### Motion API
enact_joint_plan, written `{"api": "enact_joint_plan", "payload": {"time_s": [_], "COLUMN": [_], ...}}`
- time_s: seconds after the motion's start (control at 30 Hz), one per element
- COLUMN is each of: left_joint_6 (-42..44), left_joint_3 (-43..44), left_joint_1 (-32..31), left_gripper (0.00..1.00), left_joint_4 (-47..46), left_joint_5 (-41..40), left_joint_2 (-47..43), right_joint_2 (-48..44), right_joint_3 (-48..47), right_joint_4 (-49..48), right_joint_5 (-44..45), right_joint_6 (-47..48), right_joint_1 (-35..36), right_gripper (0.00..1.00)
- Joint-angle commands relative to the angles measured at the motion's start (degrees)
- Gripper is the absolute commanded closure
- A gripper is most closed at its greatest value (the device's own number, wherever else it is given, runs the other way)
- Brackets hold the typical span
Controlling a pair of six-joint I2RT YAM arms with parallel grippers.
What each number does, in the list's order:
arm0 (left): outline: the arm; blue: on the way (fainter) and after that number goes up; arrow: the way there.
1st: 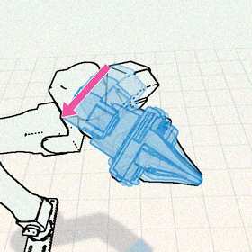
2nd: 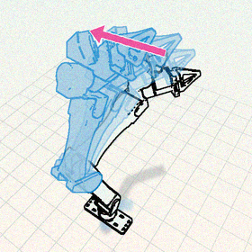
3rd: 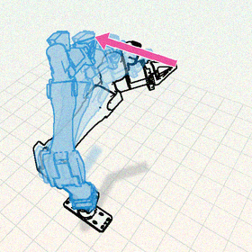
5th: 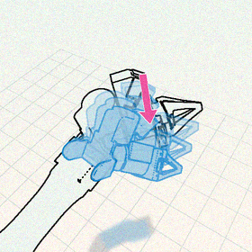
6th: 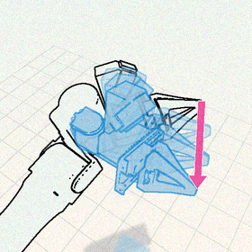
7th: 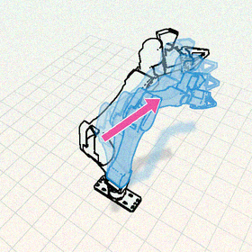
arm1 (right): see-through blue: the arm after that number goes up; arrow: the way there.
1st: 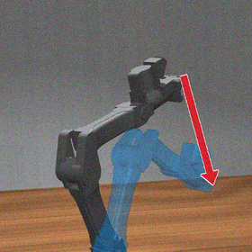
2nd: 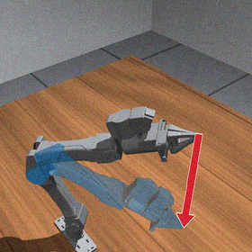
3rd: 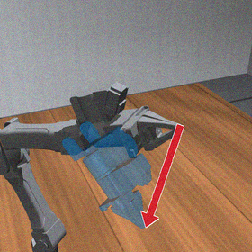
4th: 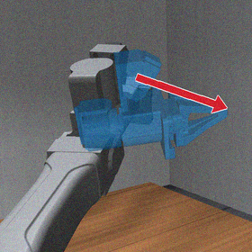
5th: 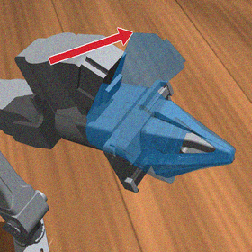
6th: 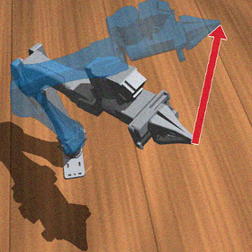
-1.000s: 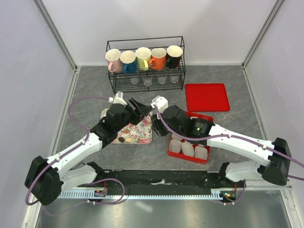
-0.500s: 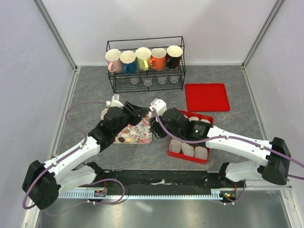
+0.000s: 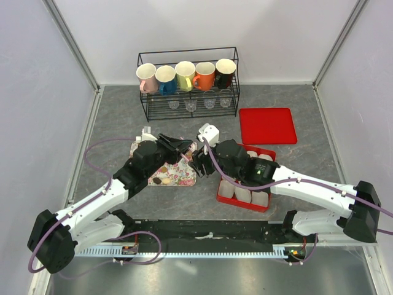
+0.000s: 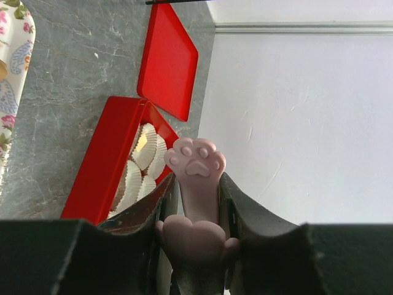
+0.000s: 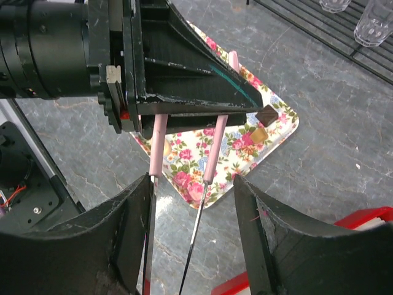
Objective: Pack the chocolate
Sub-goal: Adjust the clamp.
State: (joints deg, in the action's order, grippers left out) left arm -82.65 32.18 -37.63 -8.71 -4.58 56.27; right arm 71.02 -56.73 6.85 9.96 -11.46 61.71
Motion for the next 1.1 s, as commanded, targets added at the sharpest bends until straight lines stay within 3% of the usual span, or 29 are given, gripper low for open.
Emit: {"api": "enact_joint_plan", "payload": {"time_s": [0.0,0.5,0.7,0.8,0.9,1.03,1.07], "left_joint_6": [-4.3,-5.8,-5.7,-5.4,-3.4,3.4,5.5], "left_joint_3": [0.2,-0.1,-0.3,-0.7,-0.8,0.1,1.0], "left_joint_1": [-0.1,-0.2,-0.2,-0.2,-0.2,-0.1,0.0], "left_gripper": [0.98,0.98,0.98,0.97,0.83,0.49,0.45], "left_joint_4": [-3.0,-3.0,-2.9,-2.8,-2.3,2.9,4.4], "left_joint_5": [-1.7,-2.5,-2.2,-2.2,-3.0,-7.4,-8.9], "left_joint_2": [-0.7,-0.9,-1.0,-1.3,-2.0,-5.0,-5.7], "right_joint_2": [0.3,1.7,1.7,1.3,1.3,1.3,1.5], "right_joint_3": [0.3,0.2,0.0,-0.7,-1.8,-2.8,-2.9], "right_joint_4": [-4.3,-2.4,-2.1,-1.3,0.3,3.3,4.0], "right_joint_5": [0.8,3.0,4.2,4.5,5.2,6.5,7.2], "right_joint_6": [0.7,1.3,1.4,2.0,2.6,3.4,3.6], "right_joint_1": [-0.1,2.0,2.6,2.8,2.9,2.9,2.9], "right_gripper": [0.36,0.42,0.52,0.61,0.67,0.70,0.70]}}
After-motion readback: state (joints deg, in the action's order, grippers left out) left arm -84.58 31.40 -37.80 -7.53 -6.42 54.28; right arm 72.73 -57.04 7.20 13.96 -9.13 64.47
